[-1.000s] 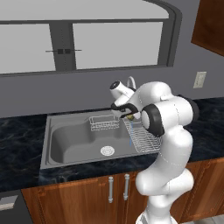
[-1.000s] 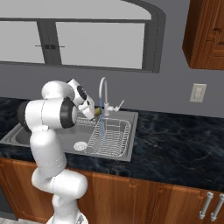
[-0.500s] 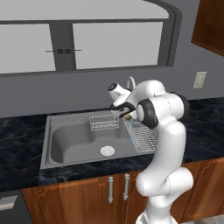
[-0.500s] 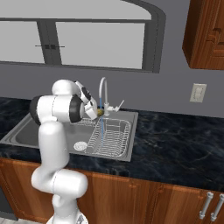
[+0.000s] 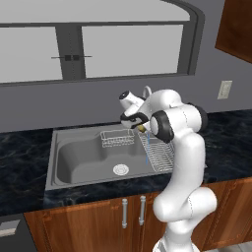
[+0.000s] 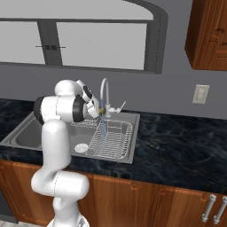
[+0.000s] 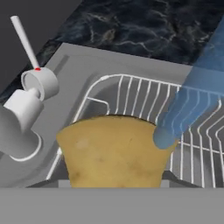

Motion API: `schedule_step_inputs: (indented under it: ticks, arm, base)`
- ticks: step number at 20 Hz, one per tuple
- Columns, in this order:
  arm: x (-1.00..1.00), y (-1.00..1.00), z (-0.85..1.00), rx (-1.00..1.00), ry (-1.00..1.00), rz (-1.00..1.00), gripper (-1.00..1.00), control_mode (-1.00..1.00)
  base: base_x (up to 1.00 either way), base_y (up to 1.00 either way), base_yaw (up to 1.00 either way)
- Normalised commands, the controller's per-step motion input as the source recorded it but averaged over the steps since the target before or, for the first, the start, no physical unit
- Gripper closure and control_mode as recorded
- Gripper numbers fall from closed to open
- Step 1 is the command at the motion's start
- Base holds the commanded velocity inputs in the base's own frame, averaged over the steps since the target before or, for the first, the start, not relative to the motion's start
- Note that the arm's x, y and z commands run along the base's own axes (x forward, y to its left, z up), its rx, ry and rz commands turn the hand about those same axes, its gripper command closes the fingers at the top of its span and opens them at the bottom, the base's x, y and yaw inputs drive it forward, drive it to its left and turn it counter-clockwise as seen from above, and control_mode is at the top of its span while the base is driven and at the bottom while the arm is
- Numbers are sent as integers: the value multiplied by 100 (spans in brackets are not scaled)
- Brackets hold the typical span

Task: Soak the sponge with water for a few seconds and then drop it inside the sink.

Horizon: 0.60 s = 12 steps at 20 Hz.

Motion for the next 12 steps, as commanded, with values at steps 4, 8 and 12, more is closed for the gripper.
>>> schedule_step_inputs:
  ticks: [4, 8, 12]
  arm:
    - [-42, -14, 0, 0, 0, 0, 100, -100]
    - [-14, -8, 0, 0, 0, 0, 100, -100]
    - [0, 0, 0, 0, 0, 0, 100, -100]
  base:
    - [0, 0, 0]
    - [0, 0, 0]
    - [0, 0, 0]
